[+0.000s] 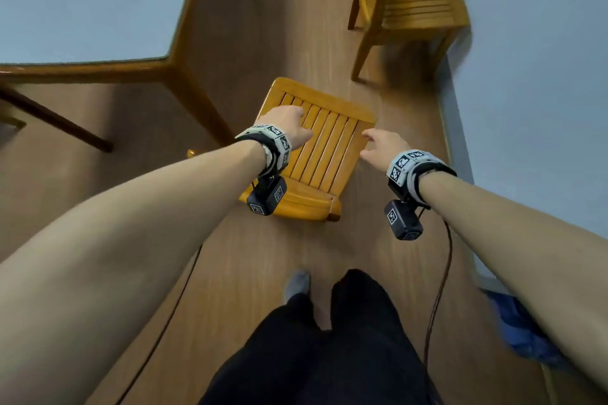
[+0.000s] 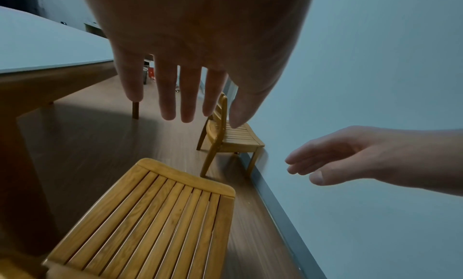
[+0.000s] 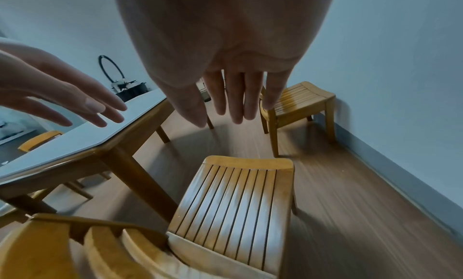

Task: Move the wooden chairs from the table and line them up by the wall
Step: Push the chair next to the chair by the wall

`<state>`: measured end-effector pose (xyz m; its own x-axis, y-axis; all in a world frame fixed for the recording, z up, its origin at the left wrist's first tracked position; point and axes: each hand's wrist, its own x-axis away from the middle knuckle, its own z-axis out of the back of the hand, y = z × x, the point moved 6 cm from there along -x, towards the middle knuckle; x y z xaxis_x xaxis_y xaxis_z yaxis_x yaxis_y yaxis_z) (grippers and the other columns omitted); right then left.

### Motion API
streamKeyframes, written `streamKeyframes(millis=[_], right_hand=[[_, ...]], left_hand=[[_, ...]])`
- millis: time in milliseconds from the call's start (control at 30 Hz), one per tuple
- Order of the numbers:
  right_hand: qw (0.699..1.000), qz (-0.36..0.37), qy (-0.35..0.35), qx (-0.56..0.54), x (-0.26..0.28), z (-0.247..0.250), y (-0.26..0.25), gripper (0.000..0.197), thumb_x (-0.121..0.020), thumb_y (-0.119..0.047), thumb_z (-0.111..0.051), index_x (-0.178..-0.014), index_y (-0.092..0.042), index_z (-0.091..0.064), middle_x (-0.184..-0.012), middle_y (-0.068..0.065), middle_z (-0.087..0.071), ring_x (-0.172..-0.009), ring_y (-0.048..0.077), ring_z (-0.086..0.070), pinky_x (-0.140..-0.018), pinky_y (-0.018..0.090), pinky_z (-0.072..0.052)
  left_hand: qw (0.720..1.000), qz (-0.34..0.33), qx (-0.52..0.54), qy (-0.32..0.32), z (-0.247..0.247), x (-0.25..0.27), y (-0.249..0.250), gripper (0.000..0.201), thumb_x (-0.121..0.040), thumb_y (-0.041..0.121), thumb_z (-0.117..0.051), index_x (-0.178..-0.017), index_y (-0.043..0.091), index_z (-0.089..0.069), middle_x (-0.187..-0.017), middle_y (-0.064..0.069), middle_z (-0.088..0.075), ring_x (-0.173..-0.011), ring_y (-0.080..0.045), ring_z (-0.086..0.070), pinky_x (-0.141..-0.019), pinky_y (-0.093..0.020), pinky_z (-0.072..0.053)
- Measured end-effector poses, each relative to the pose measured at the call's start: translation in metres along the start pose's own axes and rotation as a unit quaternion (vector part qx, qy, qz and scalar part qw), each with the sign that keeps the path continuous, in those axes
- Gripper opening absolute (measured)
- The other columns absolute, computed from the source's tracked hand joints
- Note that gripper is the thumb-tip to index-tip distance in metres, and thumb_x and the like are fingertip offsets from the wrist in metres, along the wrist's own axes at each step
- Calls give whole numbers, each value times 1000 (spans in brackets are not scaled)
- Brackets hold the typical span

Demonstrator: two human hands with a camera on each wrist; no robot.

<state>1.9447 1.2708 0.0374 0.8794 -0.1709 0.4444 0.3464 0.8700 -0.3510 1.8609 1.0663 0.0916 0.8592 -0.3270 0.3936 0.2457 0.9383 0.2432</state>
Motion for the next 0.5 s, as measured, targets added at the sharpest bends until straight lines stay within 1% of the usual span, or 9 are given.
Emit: streamKeyframes(millis=[67, 100, 200, 300, 367, 400, 467, 500], right_hand=[[1000, -9, -5, -11, 21, -20, -12, 55, -96, -27, -53, -150, -23, -44, -150, 3, -50, -129, 26, -54, -99, 37, -48], [1000, -9, -6, -8, 32, -29, -20, 54, -97, -27, -53, -150, -23, -45, -149, 4, -51, -127, 25, -56, -95, 35, -48], [1000, -19, -14, -12, 58, -64, -36, 54, -95, -24, -54, -149, -23, -46, -145, 5, -55, -121, 27, -59, -86, 31, -46], [999, -16, -33, -12, 78, -100, -54, 56, -94, -22, -55, -149, -21, -46, -142, 8, -56, -121, 29, -58, -89, 34, -48], [999, -14, -42, -1, 86, -125, -66, 54, -93, -22, -56, -147, -20, -49, -139, 8, -58, -117, 30, -59, -88, 36, -49], [999, -13, -47, 6, 89, -138, -71, 50, -93, -22, -57, -142, -19, -52, -133, 9, -61, -110, 29, -61, -84, 36, -50], [999, -12, -48, 10, 90, -158, -83, 35, -90, -20, -57, -125, -20, -61, -115, 8, -65, -92, 26, -62, -73, 34, -49], [999, -12, -43, 9, 88, -165, -88, 29, -89, -20, -58, -118, -21, -62, -109, 7, -64, -87, 25, -62, -71, 34, -49]], left_hand=[[1000, -6, 8, -12, -6, 20, -13, 56, -95, 34, -55, -149, 23, -43, -139, -4, -57, -100, -22, -64, -73, -31, -50], [1000, -6, 8, -19, -10, 30, -21, 56, -95, 34, -55, -149, 23, -43, -139, -4, -57, -101, -22, -64, -74, -32, -51], [1000, -4, -4, -30, -21, 58, -46, 57, -94, 35, -55, -149, 22, -43, -139, -5, -57, -109, -24, -63, -83, -36, -53], [999, 16, -12, -43, -41, 83, -80, 55, -92, 33, -58, -145, 21, -48, -133, -4, -60, -105, -25, -63, -88, -40, -55], [997, 17, -38, -61, -58, 93, -104, 50, -90, 31, -60, -137, 19, -54, -128, -6, -62, -107, -27, -62, -88, -40, -53], [996, 14, -48, -68, -68, 95, -115, 47, -88, 31, -61, -133, 18, -57, -125, -6, -63, -106, -27, -61, -85, -40, -53], [995, 9, -59, -74, -83, 94, -138, 41, -85, 29, -61, -125, 19, -60, -118, -6, -64, -100, -28, -61, -79, -40, -52], [995, 4, -65, -72, -89, 90, -149, 41, -85, 28, -61, -124, 20, -60, -119, -6, -63, -101, -30, -61, -80, -41, -51]])
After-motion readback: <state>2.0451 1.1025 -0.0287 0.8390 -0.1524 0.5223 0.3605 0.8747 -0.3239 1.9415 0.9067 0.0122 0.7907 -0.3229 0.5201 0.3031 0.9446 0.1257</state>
